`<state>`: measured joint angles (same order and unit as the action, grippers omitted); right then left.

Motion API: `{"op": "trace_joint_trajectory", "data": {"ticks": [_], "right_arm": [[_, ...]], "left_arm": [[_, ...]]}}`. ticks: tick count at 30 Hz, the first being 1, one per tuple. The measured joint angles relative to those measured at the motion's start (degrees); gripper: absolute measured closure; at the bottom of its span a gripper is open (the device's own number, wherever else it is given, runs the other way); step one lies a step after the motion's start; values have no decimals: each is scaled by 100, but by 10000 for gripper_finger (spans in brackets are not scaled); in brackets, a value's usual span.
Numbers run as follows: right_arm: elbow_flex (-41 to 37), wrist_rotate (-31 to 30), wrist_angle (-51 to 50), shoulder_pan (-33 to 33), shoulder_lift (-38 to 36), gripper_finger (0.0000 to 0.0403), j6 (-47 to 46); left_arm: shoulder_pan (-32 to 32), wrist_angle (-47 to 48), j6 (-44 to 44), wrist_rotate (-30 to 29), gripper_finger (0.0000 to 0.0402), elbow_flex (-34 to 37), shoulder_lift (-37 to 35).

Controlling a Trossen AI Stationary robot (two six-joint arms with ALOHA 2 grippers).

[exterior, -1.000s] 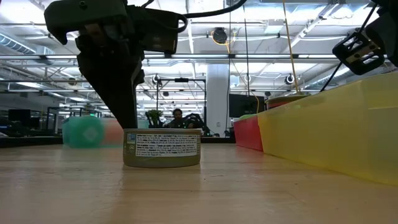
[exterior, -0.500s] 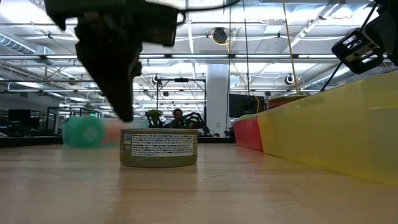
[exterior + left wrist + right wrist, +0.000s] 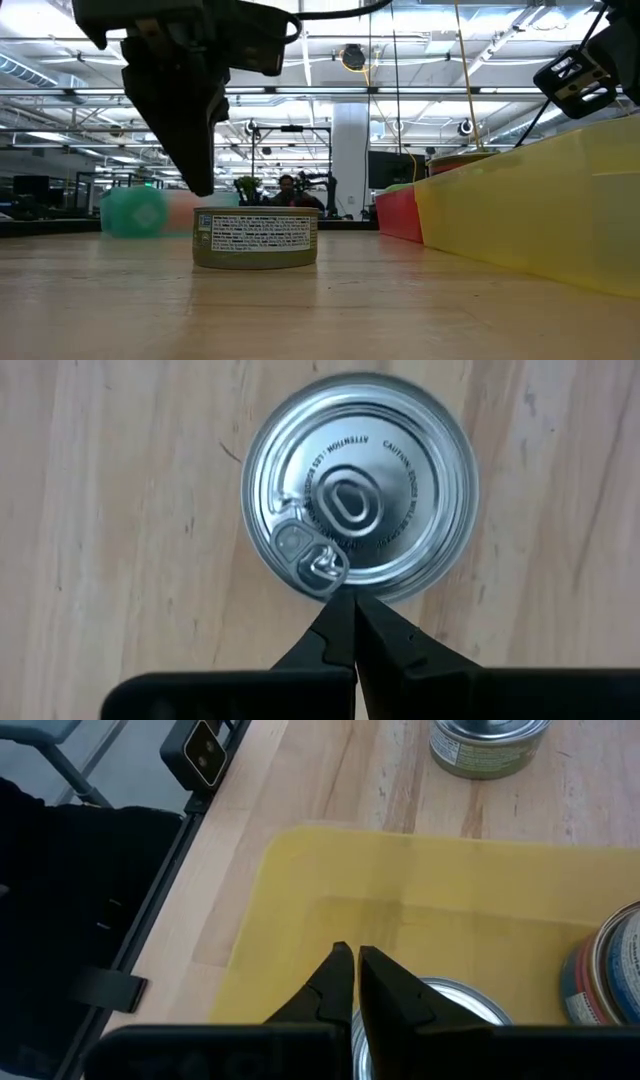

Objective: Pick & Place Food Item
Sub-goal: Put the green tuna can into the yellow bin

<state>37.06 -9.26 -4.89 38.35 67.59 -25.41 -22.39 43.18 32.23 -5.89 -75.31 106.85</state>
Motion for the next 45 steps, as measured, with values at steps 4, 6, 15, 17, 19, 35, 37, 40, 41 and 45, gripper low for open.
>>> {"op": "trace_joint_trajectory", "data": {"ticks": [4,6,15,17,19,35,37,40,41,45], "right_arm": [[-2,3,-1,1,0,394,-2],[0,3,-2,2,0,394,-2],[0,5,-2,2,0,394,-4],[-2,5,-2,0,0,394,-4],[-2,7,-2,2,0,394,-4],[-2,9,0,1,0,394,-4],[-2,9,0,1,0,394,-4],[-2,9,0,2,0,394,-4],[-2,9,0,1,1,394,-5],[-2,9,0,2,0,394,-4]], "left_arm": [[-2,22,0,0,401,-2,15],[-2,20,0,-2,401,-2,15],[-2,122,50,-4,401,-2,15],[-2,109,81,-9,401,-2,16],[-2,82,87,-7,401,-2,44],[2,13,109,72,401,-28,271],[2,16,152,80,401,-25,278],[2,29,222,107,401,-22,282],[2,45,251,130,401,-17,282],[2,163,334,225,401,-17,289]]}}
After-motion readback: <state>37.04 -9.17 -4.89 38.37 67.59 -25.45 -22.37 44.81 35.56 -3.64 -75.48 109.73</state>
